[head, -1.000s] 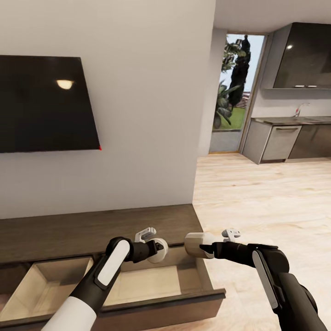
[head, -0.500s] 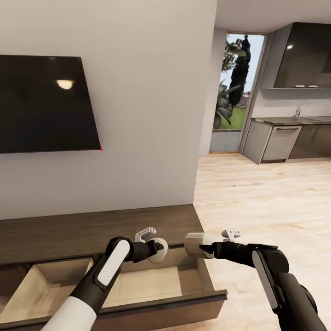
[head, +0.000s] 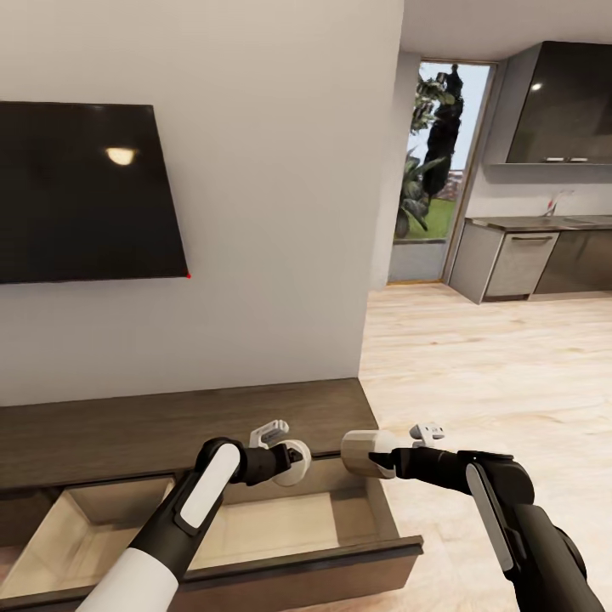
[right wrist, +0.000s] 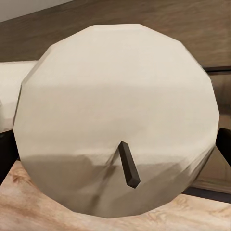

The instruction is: Place each of the two pumpkins and all three candles from the living room inside a cabinet in the living room (use any cabinet), then make sure every cabinet is closed, and position the cauldron so it is next to a table in the living room.

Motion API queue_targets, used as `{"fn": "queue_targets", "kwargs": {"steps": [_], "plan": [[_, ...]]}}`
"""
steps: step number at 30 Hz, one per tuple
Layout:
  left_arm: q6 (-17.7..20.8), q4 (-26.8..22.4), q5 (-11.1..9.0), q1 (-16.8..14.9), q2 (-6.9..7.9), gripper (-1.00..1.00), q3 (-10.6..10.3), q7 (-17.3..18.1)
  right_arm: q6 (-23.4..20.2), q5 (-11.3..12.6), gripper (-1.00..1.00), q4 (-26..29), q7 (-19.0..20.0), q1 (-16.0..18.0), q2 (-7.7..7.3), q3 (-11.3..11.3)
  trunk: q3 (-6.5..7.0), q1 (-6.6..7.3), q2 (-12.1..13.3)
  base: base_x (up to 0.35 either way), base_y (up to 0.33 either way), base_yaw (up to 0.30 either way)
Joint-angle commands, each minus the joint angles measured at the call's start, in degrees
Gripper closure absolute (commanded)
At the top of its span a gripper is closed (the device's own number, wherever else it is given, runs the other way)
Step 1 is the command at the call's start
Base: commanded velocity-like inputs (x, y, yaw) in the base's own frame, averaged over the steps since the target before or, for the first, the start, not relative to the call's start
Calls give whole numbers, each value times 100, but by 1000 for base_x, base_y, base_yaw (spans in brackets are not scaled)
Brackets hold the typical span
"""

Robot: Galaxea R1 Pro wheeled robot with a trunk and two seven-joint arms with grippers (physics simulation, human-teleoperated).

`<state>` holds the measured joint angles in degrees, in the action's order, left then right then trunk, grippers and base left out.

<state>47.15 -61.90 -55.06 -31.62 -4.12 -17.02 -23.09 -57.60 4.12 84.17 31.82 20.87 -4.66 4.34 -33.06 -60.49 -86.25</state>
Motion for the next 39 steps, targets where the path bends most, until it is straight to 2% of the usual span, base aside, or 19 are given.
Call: {"fn": "queue_targets", "kwargs": {"steps": [1, 13, 39], "plan": [[4, -6, -66, -5, 4, 100, -3, -55, -40, 45, 100, 1, -9, 4, 0, 5, -6, 0, -3, 0, 41, 0], [5, -6, -66, -3, 2, 100, -3, -55, -40, 59, 100, 4, -8, 4, -1, 5, -6, 0, -3, 75, 89, 0], [5, -6, -66, -3, 0, 100, -4, -55, -50, 91, 100, 39, -17, 4, -3, 5, -6, 0, -3, 78, 18, 0]]}}
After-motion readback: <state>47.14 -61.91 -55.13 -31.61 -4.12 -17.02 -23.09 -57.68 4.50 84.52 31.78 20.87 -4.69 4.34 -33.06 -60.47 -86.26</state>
